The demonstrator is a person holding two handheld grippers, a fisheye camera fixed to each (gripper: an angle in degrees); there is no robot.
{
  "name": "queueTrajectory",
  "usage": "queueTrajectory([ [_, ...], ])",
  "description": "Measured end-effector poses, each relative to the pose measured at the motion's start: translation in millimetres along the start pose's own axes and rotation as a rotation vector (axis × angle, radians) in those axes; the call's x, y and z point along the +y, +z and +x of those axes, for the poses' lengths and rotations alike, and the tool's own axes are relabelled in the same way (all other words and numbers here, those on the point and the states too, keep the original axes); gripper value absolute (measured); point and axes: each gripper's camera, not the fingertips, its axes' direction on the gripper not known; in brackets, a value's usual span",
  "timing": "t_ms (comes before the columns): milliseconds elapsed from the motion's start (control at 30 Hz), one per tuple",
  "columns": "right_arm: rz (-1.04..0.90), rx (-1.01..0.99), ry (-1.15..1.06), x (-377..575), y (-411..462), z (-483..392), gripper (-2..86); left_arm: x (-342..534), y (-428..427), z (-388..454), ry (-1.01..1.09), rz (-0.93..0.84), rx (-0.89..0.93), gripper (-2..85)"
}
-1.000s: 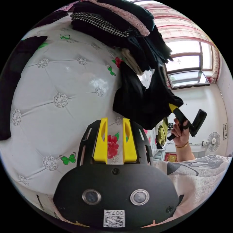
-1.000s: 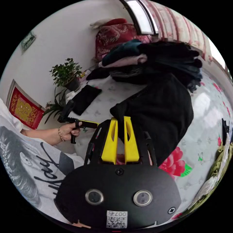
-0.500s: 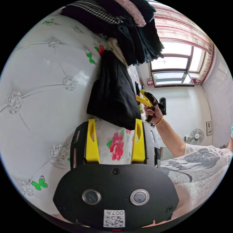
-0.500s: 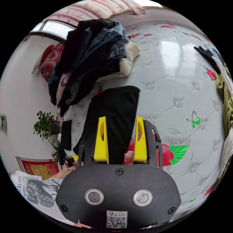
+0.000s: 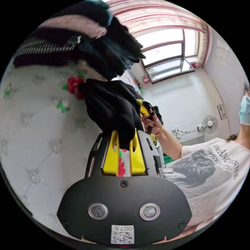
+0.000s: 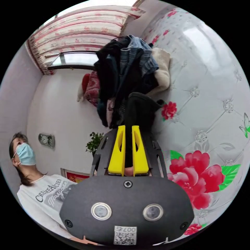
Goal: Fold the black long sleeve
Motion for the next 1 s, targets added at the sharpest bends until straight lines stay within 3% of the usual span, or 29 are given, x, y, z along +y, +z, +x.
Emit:
queueTrajectory([
  [133,0.190,-0.217,-0.138,-4,-60,-89,3.3,-76,-69,105,0.337,0.081,0.112,6.0],
  [233,0.346,-0.306,-0.313,-31,-90,-168,3.3,-161,-115,149,0.465,0.145,0.109,6.1],
  [400,0.475,-0.261,-0.408,-109,-46,-264,4.1,-321,-150,169,0.392,0.243,-0.144,5.7],
  [500,0.496,-0.156,-0.322,-171,10,-254,5.0,-367,-125,139,0.234,0.330,-0.452,4.6],
  [533,0.489,-0.114,-0.311,-184,23,-248,5.2,-368,-103,119,0.178,0.325,-0.559,4.4],
  [633,0.359,0.189,-0.219,-236,80,-197,5.9,-333,-38,64,0.106,0.249,-0.603,3.8],
  [733,0.338,0.163,-0.223,-232,82,-157,6.5,-255,20,36,0.169,0.250,-0.607,2.2],
  [833,0.314,0.238,-0.268,-202,60,-130,7.2,-171,67,38,0.240,0.243,-0.725,-0.2],
  [933,0.298,0.466,-0.237,-157,22,-87,8.0,-105,119,33,0.236,0.139,-0.833,-0.6],
  [1000,0.276,0.724,-0.168,-122,-19,-49,8.8,-69,152,24,0.209,0.061,-0.838,-0.7],
])
